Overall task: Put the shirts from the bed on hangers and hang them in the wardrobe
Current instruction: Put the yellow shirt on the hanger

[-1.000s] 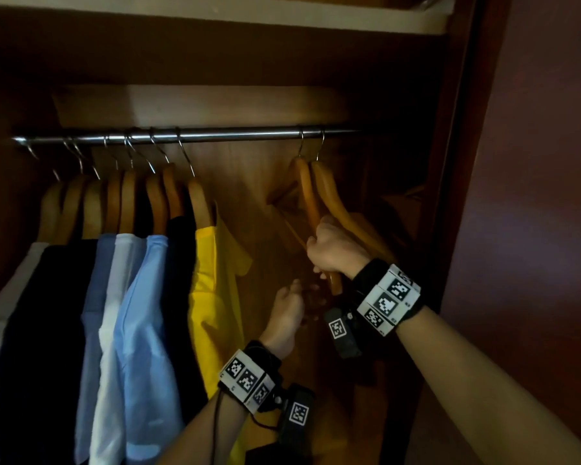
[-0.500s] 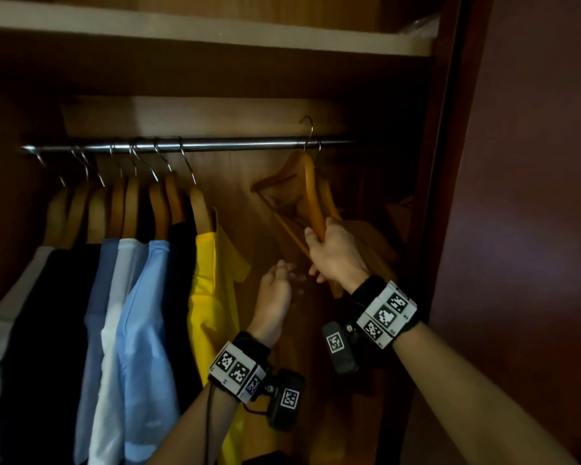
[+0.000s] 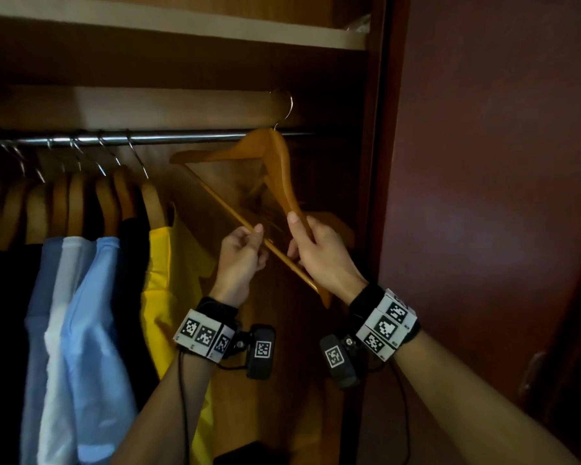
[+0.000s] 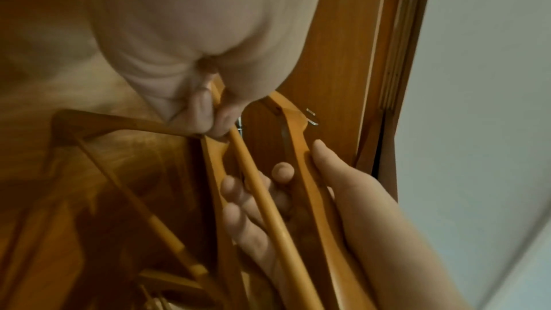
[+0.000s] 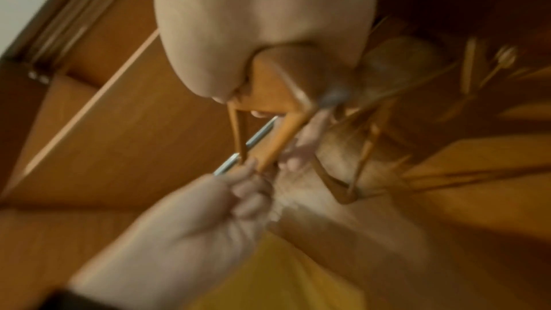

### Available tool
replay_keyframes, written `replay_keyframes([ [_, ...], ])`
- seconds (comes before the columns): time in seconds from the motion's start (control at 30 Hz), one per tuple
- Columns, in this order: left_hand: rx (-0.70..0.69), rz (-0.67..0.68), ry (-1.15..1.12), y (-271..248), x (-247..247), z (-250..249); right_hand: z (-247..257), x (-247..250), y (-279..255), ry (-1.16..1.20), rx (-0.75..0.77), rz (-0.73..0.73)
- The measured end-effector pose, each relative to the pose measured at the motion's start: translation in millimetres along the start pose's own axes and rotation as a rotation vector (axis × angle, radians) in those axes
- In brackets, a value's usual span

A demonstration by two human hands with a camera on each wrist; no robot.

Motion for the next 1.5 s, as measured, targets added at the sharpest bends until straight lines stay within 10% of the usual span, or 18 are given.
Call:
replay_keyframes([
  [0.47,0.021,0.026,0.331,-76,-25,19,19,36,-11,0.562,0.109,-0.055],
  [0.67,-0.318,-0.568,0.733,-112,34,-40,-9,28,-40,0.567,0.047,-0.033],
  [0.77,-0.530,-0.620,1.064,-139,20,-80,-9,27,-59,0.526,0.065,-0.009],
  [0.9,-0.682,-0.293,1.410,-148,-8,-87,-5,30,-92,0.414,0.120,-0.004],
  [1.27,-0.320,0.496,1.150,-207,-75,32,-57,83,-223,0.033,-0.095,-0.139],
  [1.5,-0.331,0.804,1.036,-327,-196,70,-104,177,-381,-0.110,-0.358,-0.498],
])
Point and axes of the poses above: each hand's wrist, its own y-axis towards the middle knuckle, its own x-axis out of the back of the hand, z = x × y, the point moved 10 cm from there along y, towards the middle knuckle, and after that the axes turned 2 degrees about -x, right-handed, at the moved point
